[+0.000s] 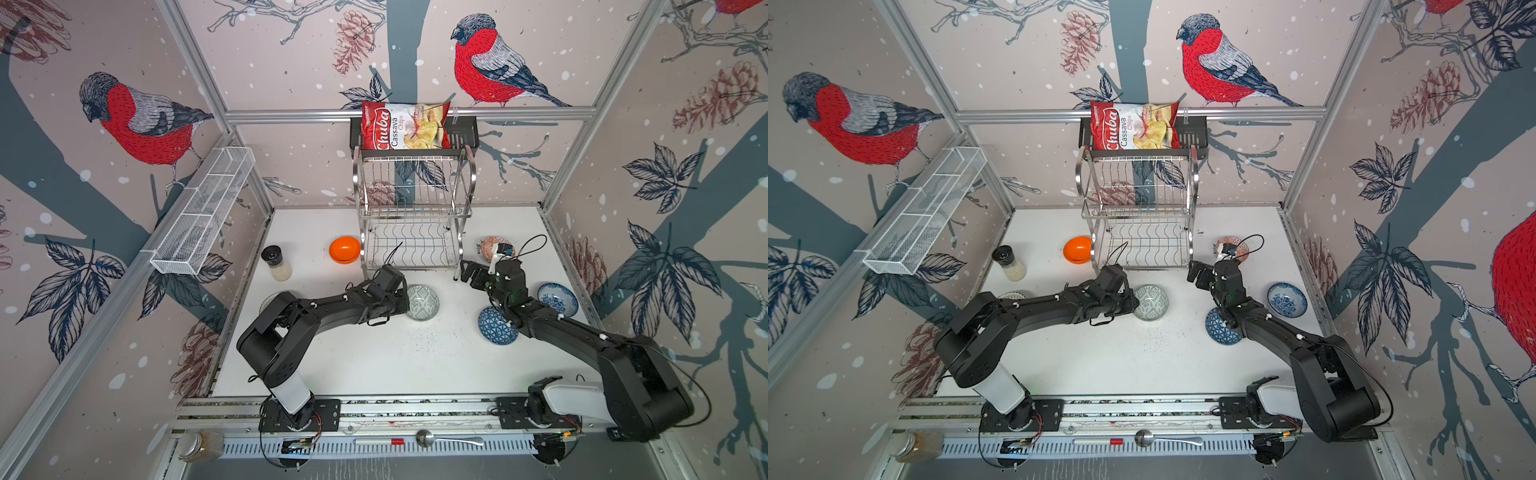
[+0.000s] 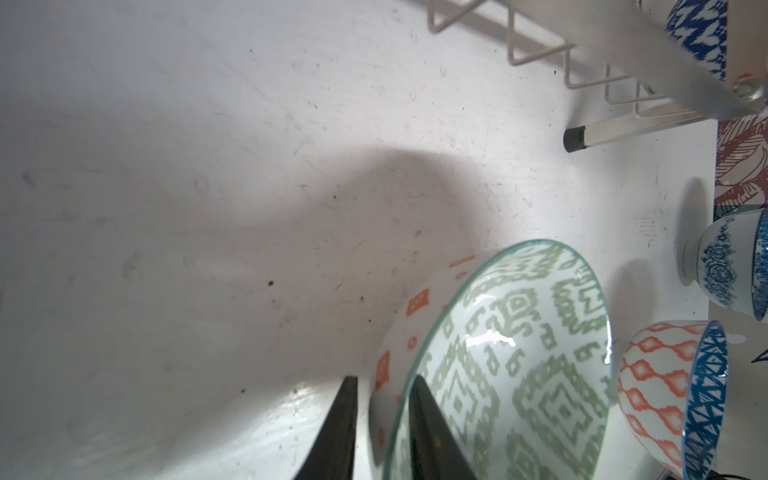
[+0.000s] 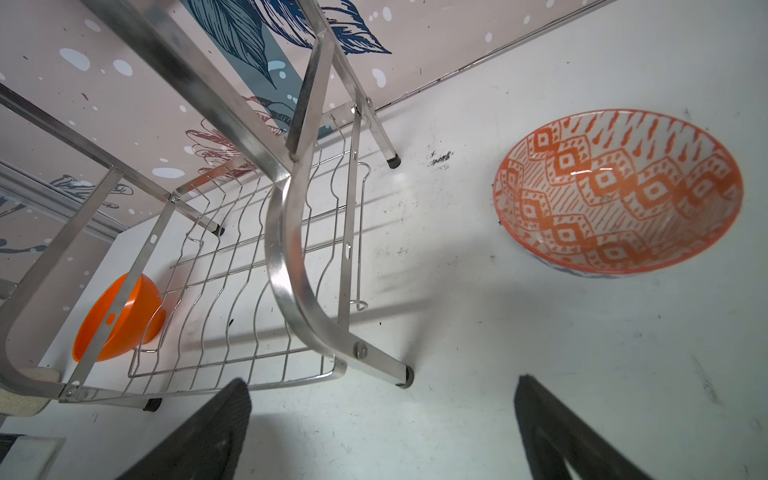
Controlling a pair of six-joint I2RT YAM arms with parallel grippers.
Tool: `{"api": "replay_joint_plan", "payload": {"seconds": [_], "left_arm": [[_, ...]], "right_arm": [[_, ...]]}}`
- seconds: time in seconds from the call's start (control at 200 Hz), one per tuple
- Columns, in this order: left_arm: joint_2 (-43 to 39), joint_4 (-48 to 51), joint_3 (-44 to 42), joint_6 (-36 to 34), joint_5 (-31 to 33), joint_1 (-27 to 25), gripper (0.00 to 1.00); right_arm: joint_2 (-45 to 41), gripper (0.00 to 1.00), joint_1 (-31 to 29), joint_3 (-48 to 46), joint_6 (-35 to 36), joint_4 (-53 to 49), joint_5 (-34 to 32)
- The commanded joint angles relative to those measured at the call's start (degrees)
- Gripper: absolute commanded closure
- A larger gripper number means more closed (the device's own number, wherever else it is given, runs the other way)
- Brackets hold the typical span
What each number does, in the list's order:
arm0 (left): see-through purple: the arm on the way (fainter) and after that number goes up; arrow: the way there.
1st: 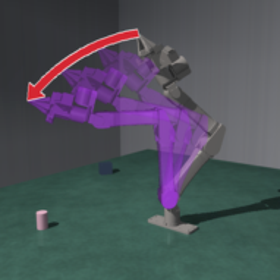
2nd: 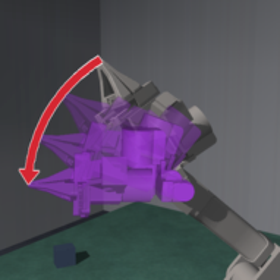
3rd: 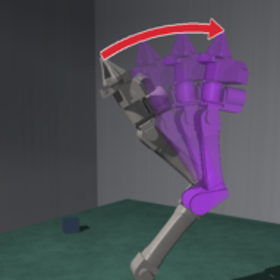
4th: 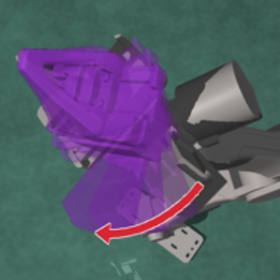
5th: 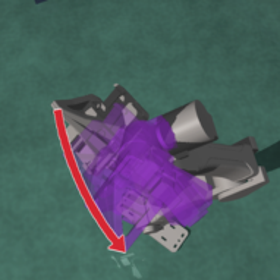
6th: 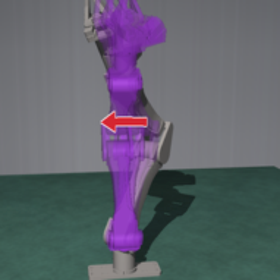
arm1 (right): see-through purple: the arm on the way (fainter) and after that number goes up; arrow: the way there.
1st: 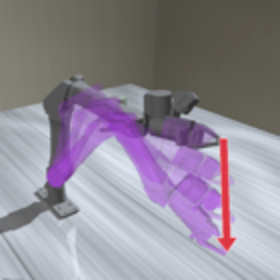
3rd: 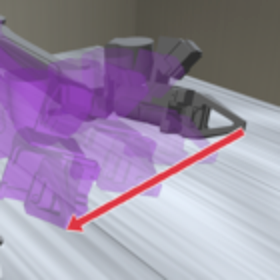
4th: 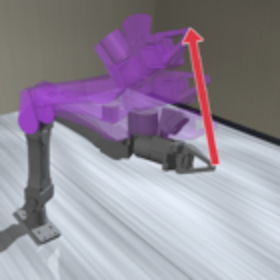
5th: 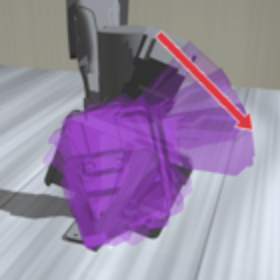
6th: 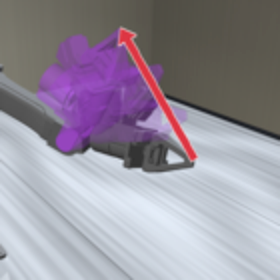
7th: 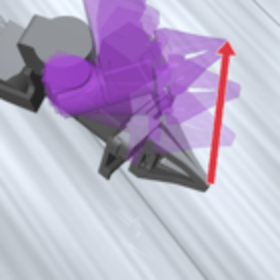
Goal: Load the bowls into the dish rack
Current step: 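Carry green bowl toward table center, set it down, open left gripper, then grasp green bowl rim with right gripper while left gripper withdraws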
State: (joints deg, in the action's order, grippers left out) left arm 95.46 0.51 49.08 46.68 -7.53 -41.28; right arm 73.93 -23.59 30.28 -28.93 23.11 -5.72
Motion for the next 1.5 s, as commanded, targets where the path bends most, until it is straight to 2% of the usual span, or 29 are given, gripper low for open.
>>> {"api": "replay_joint_plan", "payload": {"seconds": [0.0,0.095,0.225,0.335,0.345,0.355,0.37,0.455,0.46,0.475,0.495,0.715,0.855,1.02,1.116,1.216,1.316,1.401,1.491], "left_arm": [[-0.66,-0.28,0.39,-0.7,-0.25,0.04,0.71],[-1.63,0.75,0.76,-1.3,0.62,-0.03,0.64],[-3.95,1.17,0.69,-2.76,1.11,0.21,0.59],[-6.67,1.6,0.12,-3.94,0.94,0.82,0.47],[-6.86,1.82,0.09,-4.11,1.05,0.88,0.45],[-7.11,2.07,0.19,-4.26,1.1,0.99,0.37],[-7.46,2.42,0.22,-4.31,1.3,1.15,0.33],[-9.73,4.08,-0.23,-5.28,2.37,2.08,0.31],[-9.88,4.16,-0.27,-5.32,2.4,2.12,0.28],[-10.39,4.37,-0.41,-5.56,2.55,2.3,0.09],[-11.09,4.61,-0.68,-5.63,2.68,2.7,0.03],[-20.08,5.22,-5.57,-5.72,0.49,8.94,0.02],[-27.77,1.77,-11.03,-6.12,5.0,10.2,0.02],[-33.64,2.7,-14.12,-4.06,5.36,13.61,0.02],[-36.34,-0.64,-17.93,-1.96,0.1,17.85,0.02],[-38.6,-6.15,-22.67,0.0,-6.09,21.17,0.02],[-38.65,-8.17,-24.76,0.35,-8.49,22.18,0.02],[-37.69,-9.23,-25.38,0.6,-9.73,22.3,0.02],[-37.04,-10.56,-25.94,0.96,-10.58,22.44,0.02]], "right_arm": [[-0.46,0.0,-0.09,-0.14,-0.54,1.94,-0.83],[-0.57,0.0,-0.08,-0.22,-0.52,2.05,-1.07],[-0.88,0.01,-0.14,-0.35,-0.46,1.93,-1.46],[-0.98,0.0,-0.33,-0.44,-0.27,2.15,-1.48],[-0.91,0.0,-0.34,-0.41,-0.21,2.19,-1.36],[-0.86,0.0,-0.32,-0.4,-0.18,2.24,-1.33],[-0.83,0.01,-0.48,-0.4,-0.09,2.27,-1.27],[-0.33,0.0,-1.51,-0.07,0.64,2.42,-1.69],[-0.26,0.0,-1.62,-0.02,0.72,2.35,-1.76],[-0.2,0.01,-1.94,0.08,0.9,2.3,-1.9],[0.07,0.01,-2.34,0.37,1.17,2.24,-1.92],[2.02,0.0,-9.87,6.38,2.94,-6.16,-4.43],[3.23,0.01,-17.9,9.92,4.35,-12.84,-9.91],[8.16,0.01,-25.21,14.38,3.96,-17.93,-10.5],[11.94,0.01,-29.15,16.71,4.41,-19.28,-11.41],[15.6,0.06,-32.47,18.63,4.4,-20.3,-11.9],[18.89,0.1,-34.63,20.53,4.35,-21.66,-13.28],[21.03,0.19,-35.28,21.77,3.99,-22.32,-13.52],[22.79,0.24,-35.86,22.98,3.79,-22.83,-12.98]]}}
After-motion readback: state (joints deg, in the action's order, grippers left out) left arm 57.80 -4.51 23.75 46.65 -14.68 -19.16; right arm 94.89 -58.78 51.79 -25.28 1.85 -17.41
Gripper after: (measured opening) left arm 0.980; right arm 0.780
